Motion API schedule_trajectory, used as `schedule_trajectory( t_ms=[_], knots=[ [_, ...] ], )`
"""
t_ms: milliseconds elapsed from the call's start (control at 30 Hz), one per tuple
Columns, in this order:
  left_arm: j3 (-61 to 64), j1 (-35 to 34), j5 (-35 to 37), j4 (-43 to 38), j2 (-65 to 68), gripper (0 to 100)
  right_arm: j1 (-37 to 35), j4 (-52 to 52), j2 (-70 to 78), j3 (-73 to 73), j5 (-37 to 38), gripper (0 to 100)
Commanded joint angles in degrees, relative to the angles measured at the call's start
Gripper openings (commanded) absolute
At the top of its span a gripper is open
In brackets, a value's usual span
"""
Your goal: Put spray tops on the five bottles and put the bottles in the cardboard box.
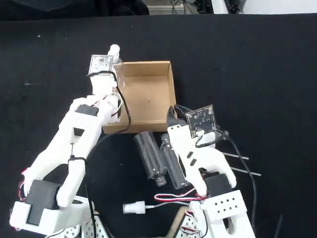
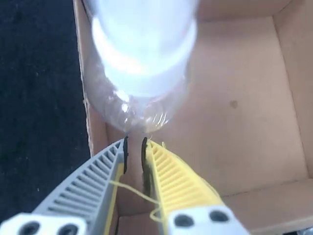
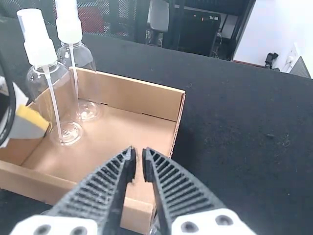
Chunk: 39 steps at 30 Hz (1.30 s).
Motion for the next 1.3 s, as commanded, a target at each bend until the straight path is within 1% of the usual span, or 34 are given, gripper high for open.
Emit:
schedule_trajectory(
  t_ms=[0,200,333,400,533,600,667,733,767,800,867,933,1033,1167,1267],
  knots=[
    [-4.00,-0.92,-0.79,3.16,-2.90,4,-0.62,-1.67,-1.01,-0.40,0.44,1.8],
    [-3.38,-1.19,-0.88,10.11,-15.38,4,-0.62,-1.67,-1.01,-0.40,0.44,1.8],
    [-0.92,-2.24,-1.23,17.49,-24.70,5,-0.62,-1.67,-1.01,-0.40,0.44,1.8],
    [-0.04,-2.42,-5.36,21.54,-28.66,5,-0.62,-1.67,-1.01,-0.40,0.44,1.8],
    [0.84,0.13,-17.76,29.27,-34.90,6,0.00,-1.67,-1.01,-0.48,0.44,1.8],
    [0.40,2.68,-21.19,32.88,-36.75,11,2.29,-1.67,-1.01,-1.01,0.44,1.8],
    [0.40,6.99,-21.36,34.64,-37.54,20,5.10,-1.67,-1.01,-1.80,0.00,1.8],
    [1.54,11.74,-21.36,34.81,-37.63,26,8.53,-1.67,-1.01,-2.59,-0.09,1.6],
    [2.59,14.11,-21.36,34.02,-37.63,27,10.37,-1.67,-1.01,-3.12,-0.09,1.5],
    [4.00,16.13,-21.36,32.18,-37.63,27,12.13,-1.67,-1.01,-3.56,-0.53,1.5],
    [7.43,18.95,-21.36,27.25,-37.63,25,14.68,-1.93,-1.01,-3.91,-3.69,1.5],
    [11.03,19.47,-20.22,21.71,-37.63,21,16.00,-3.96,-1.01,-3.38,-6.15,1.8],
    [15.16,18.51,-15.03,15.82,-37.63,19,16.00,-6.51,-1.01,-1.89,-5.36,1.8],
    [18.42,17.54,-8.70,11.08,-37.45,19,15.91,-7.56,-1.01,-1.36,-4.92,1.8],
    [19.21,18.15,-5.98,9.93,-37.45,19,15.91,-7.56,-0.92,-1.36,-5.01,1.8]
  ],
)
